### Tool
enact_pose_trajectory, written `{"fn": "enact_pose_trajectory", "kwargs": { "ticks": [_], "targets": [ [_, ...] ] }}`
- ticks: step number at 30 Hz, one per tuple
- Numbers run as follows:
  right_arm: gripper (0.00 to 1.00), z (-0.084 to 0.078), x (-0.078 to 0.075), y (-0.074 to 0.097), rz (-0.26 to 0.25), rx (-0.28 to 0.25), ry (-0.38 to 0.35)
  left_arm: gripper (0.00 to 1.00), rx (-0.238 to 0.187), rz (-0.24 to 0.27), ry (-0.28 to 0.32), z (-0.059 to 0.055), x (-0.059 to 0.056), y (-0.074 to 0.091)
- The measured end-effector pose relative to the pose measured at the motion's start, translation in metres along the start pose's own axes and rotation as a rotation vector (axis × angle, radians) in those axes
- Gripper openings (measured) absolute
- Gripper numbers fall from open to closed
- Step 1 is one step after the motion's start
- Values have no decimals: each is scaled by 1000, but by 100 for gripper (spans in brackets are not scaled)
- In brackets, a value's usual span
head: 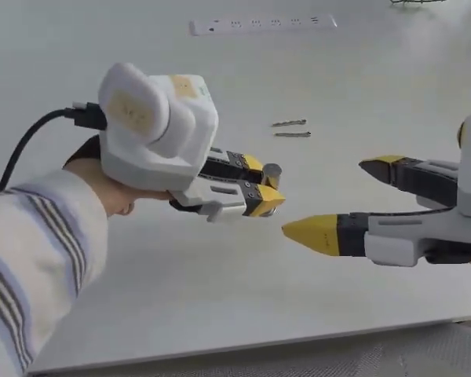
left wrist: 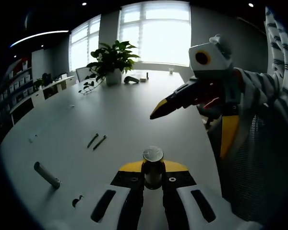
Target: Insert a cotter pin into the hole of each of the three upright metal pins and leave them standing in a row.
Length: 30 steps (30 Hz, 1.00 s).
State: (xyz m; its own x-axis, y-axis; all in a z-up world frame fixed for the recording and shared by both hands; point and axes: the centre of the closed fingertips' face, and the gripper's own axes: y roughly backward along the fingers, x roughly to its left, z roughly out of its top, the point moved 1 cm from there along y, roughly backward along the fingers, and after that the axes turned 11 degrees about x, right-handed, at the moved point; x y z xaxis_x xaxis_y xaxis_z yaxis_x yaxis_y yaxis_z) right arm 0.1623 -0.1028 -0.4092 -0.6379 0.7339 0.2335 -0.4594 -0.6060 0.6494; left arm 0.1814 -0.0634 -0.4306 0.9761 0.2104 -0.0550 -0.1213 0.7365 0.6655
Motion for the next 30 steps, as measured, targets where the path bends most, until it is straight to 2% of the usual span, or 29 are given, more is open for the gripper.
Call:
{"fn": "enact_pose_trajectory", "kwargs": {
  "ticks": [11, 23, 30],
  "targets": [
    [91, -5, 6, -5, 23, 30, 12, 9, 28, 1, -5, -12, -7, -9],
    [90, -9, 6, -7, 26, 41, 5, 9, 13, -29, -35, -11, -19, -14],
    [90, -12, 9, -8, 40, 45, -3, 9, 11, -36, -39, -15, -24, -19]
  ]
}}
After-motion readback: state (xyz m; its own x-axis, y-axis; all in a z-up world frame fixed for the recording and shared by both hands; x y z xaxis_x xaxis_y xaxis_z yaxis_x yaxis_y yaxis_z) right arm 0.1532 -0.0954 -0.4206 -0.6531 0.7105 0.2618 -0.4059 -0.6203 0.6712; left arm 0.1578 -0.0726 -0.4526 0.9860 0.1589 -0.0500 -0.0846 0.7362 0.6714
